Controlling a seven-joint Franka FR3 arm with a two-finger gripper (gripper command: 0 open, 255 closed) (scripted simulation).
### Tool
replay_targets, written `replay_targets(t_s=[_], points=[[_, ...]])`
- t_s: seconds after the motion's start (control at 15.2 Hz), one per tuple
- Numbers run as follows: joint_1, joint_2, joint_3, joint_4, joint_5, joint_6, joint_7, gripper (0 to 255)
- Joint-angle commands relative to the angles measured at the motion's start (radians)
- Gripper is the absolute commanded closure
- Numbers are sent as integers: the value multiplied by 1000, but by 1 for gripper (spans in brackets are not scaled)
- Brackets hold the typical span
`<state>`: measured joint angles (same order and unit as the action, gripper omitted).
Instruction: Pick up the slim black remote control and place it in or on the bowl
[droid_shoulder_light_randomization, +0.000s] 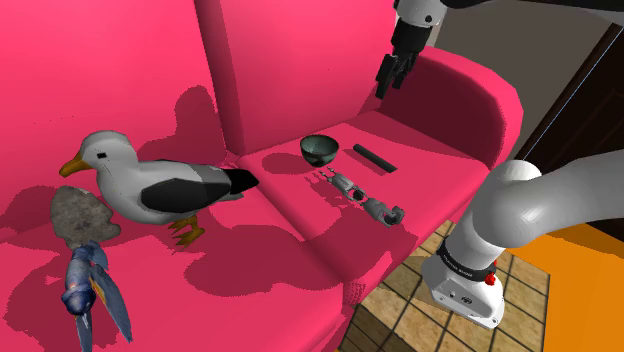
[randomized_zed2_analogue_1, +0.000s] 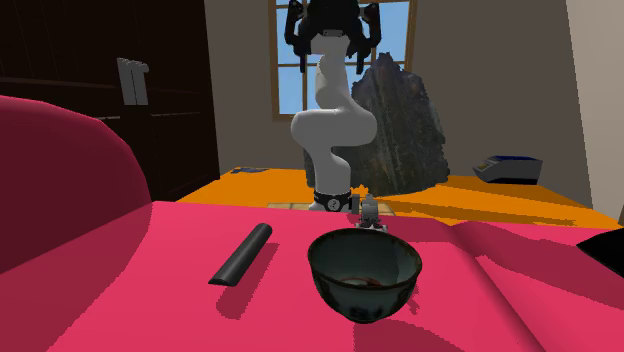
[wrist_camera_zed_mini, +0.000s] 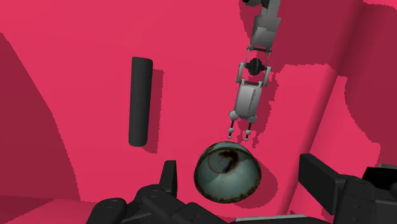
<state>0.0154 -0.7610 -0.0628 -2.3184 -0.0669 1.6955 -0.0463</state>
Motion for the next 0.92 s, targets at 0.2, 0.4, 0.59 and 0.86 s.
replay_targets(t_s=[0.2,0.4,0.59,0.86], points=[[-20,24,-41,-62,-9,72,-13,0],[-40,59,-83,-117,-18,145,-27,0],[-60,104,-125,-164,-25,221,-43,0],[-83,181,-184,-214,-30,326,-67,0]])
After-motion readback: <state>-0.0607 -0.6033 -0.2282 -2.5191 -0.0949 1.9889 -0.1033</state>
